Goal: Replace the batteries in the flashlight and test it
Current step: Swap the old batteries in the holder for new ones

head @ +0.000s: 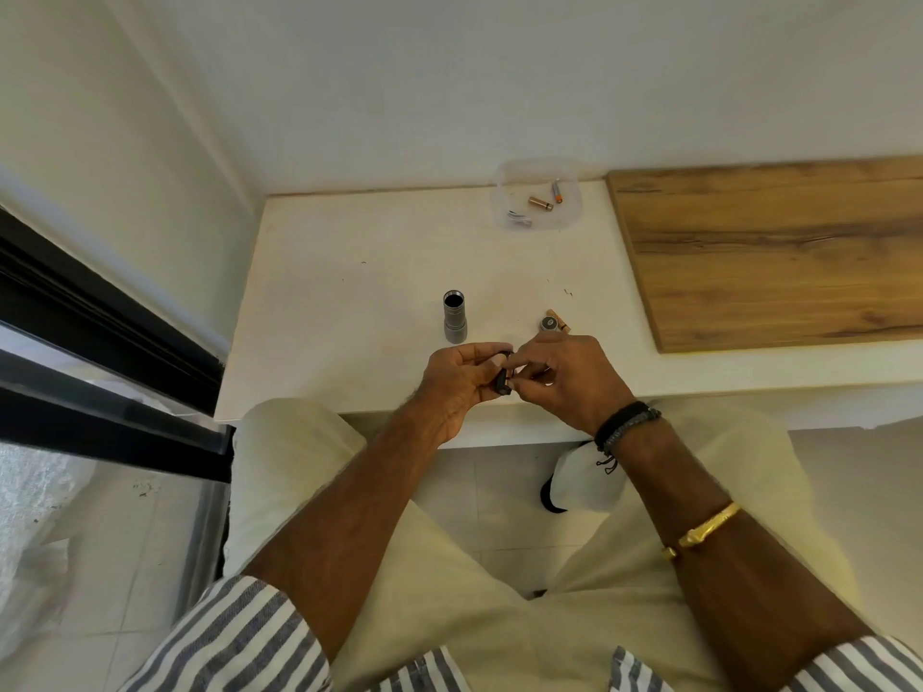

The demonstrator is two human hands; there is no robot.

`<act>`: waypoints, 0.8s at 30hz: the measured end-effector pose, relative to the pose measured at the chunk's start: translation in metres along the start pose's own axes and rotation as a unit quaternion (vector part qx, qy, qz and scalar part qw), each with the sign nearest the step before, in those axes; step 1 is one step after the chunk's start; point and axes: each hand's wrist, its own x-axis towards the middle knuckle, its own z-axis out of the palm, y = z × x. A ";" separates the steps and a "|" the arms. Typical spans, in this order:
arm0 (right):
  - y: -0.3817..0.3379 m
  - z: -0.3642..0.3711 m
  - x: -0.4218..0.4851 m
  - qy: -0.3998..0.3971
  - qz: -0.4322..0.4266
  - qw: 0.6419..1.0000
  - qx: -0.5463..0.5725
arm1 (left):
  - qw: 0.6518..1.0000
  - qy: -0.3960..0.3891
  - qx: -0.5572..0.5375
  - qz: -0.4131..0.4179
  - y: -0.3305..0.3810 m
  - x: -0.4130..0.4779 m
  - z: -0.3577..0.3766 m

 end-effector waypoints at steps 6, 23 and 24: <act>0.001 0.004 -0.003 0.006 -0.029 1.000 0.008 | 1.000 -0.004 -0.008 -0.006 0.003 -0.001 0.002; 0.009 0.005 0.000 0.099 0.035 0.993 0.063 | 0.989 0.058 -0.131 -0.038 -0.001 0.004 0.005; 0.011 0.005 -0.001 0.119 0.055 0.988 0.080 | 0.987 0.060 -0.145 -0.044 -0.001 0.005 0.005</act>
